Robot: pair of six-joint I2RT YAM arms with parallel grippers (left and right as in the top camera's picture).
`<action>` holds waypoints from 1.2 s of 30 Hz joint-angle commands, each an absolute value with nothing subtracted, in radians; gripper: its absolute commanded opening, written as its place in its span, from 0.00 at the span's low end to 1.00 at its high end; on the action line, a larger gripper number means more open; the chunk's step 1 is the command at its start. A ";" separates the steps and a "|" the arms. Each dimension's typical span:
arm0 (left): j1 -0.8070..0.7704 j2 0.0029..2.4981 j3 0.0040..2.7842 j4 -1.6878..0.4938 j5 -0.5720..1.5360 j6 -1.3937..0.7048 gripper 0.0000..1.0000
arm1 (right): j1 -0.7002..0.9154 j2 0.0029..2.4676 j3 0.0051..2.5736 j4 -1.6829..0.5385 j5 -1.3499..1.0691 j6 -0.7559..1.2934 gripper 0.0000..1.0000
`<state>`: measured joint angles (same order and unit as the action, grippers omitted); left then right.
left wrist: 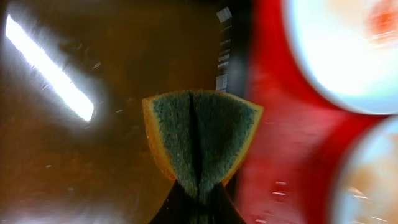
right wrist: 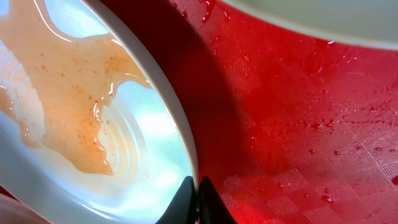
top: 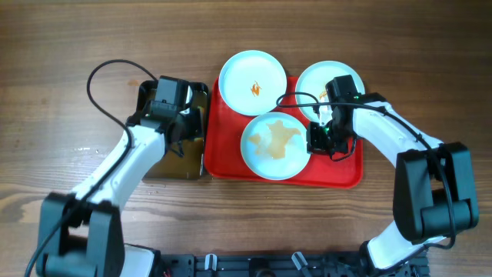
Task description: Clean dirty plates on tray and stack at the side
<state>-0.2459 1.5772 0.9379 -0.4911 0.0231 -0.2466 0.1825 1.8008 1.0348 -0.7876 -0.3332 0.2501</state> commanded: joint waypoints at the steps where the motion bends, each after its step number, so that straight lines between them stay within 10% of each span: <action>1: -0.224 1.674 0.934 -0.491 -0.031 -0.208 0.04 | 0.183 1.816 1.024 -0.790 -0.334 0.262 0.04; 4: -0.224 1.726 0.934 -0.487 -0.099 -0.208 0.04 | 0.183 1.816 1.024 -0.789 -0.334 0.262 0.05; 7: -0.224 1.747 0.934 -0.484 -0.096 -0.209 0.49 | 0.183 1.816 1.024 -0.790 -0.334 0.262 0.04; 10: -0.224 1.748 0.934 -0.474 -0.103 -0.209 0.65 | 0.183 1.816 1.024 -0.790 -0.334 0.262 0.05; 23: -0.224 1.809 0.933 -0.363 -0.076 -0.216 0.54 | 0.183 1.816 1.024 -0.798 -0.334 0.262 0.05; 27: -0.224 1.818 0.934 -0.355 -0.046 -0.216 0.04 | 0.183 1.816 1.024 -0.799 -0.334 0.262 0.05; 33: -0.222 1.777 0.983 -0.315 -0.076 -0.159 0.08 | 0.183 1.816 1.024 -0.805 -0.334 0.262 0.05; 34: -0.222 1.771 0.988 -0.315 -0.080 -0.160 0.41 | 0.183 1.816 1.024 -0.805 -0.334 0.262 0.05; 36: -0.222 1.763 0.989 -0.352 -0.077 -0.163 0.56 | 0.183 1.816 1.024 -0.805 -0.334 0.262 0.05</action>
<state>-0.2279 1.7824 0.9573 -0.3229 -0.0742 -0.1795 0.1825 1.8008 1.0348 -0.8001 -0.3332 0.2501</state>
